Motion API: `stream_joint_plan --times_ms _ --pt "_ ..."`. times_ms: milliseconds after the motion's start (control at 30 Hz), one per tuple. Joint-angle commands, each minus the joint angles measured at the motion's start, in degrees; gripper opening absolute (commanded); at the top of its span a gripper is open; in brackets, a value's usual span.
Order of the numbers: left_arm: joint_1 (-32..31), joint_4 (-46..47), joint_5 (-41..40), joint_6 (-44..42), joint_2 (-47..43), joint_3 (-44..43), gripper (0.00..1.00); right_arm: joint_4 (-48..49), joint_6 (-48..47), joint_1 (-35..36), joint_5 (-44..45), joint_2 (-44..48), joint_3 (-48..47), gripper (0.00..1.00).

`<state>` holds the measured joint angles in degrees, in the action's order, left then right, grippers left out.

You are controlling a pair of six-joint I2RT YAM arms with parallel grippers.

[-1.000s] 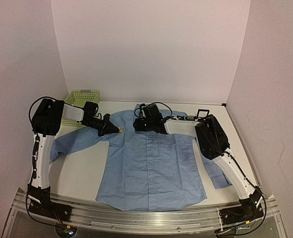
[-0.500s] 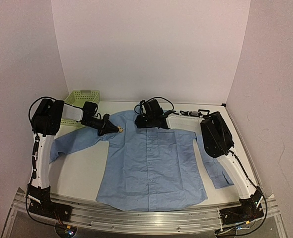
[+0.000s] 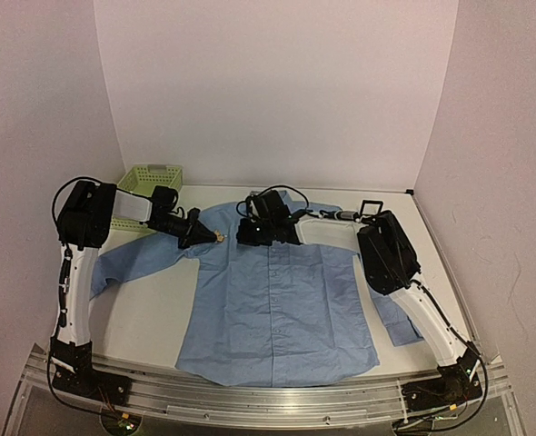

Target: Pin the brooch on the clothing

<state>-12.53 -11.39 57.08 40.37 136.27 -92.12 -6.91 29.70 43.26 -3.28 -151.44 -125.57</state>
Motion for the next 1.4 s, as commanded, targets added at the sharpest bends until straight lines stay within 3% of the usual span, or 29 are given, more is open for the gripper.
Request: stream_joint_plan --times_ms 0,1367 --pt "0.32 2.09 2.49 0.09 1.09 -0.47 0.00 0.98 4.84 -1.32 -2.15 -3.04 -1.85 0.00" --pt "-1.65 29.11 9.30 21.46 5.34 7.39 0.00 2.53 15.90 -3.17 -11.46 -7.03 1.14 0.00"
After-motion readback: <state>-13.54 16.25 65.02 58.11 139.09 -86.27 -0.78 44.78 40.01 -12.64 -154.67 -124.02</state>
